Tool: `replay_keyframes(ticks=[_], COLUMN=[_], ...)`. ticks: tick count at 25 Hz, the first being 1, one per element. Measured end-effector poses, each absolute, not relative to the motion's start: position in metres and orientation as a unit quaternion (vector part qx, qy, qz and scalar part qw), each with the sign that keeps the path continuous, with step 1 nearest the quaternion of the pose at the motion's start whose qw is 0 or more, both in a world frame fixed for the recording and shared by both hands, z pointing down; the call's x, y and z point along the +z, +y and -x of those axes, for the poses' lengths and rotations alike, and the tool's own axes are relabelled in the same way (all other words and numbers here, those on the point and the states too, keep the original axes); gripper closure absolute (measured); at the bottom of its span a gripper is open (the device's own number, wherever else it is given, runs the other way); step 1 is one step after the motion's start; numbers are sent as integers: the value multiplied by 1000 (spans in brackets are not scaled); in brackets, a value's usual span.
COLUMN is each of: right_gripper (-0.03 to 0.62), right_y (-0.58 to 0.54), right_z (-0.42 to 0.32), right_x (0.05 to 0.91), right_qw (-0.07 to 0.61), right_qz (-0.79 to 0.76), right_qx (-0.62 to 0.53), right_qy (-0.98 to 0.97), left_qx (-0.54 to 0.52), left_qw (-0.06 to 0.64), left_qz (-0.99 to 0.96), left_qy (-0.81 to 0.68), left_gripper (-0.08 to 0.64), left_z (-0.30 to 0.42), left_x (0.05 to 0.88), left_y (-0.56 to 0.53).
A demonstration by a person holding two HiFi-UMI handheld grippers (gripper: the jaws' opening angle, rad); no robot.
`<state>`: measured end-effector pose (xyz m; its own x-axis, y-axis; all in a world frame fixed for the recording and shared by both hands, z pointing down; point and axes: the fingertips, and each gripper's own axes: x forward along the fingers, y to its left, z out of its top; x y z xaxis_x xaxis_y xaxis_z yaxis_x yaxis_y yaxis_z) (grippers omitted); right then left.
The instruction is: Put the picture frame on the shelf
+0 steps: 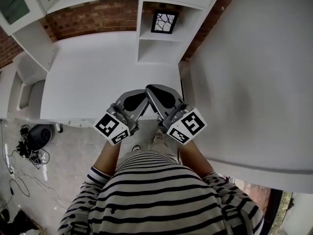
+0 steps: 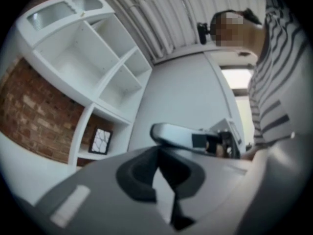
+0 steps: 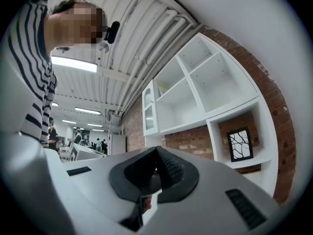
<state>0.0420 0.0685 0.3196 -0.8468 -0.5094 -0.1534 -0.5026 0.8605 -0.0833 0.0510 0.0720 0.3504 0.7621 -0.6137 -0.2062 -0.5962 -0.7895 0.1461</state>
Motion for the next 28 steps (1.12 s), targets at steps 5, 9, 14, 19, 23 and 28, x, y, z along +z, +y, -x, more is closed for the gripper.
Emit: replay_keyframes(ticks=[5, 9, 14, 19, 23, 28], right_gripper=[584, 584, 584, 584, 584, 586], right_y=[91, 100, 106, 106, 109, 109], right_z=[-33, -41, -49, -51, -50, -49], right_x=[315, 312, 315, 320, 319, 319], right_qw=[70, 77, 68, 39, 37, 34], right_qz=[278, 293, 310, 327, 326, 324], right_qx=[15, 11, 9, 24, 32, 30], right_qy=[958, 953, 948, 944, 944, 945], left_qx=[-113, -120, -122, -129, -128, -126], left_qw=[27, 17, 9, 3, 0, -1], left_qz=[-939, -938, -933, -929, -931, -932], left_qy=[-323, -325, -339, -347, -343, -340], left_gripper=[554, 554, 554, 554, 554, 554], left_z=[-52, -43, -30, -24, -29, -32], left_x=[350, 343, 337, 333, 334, 333], left_y=[91, 99, 103, 106, 110, 109])
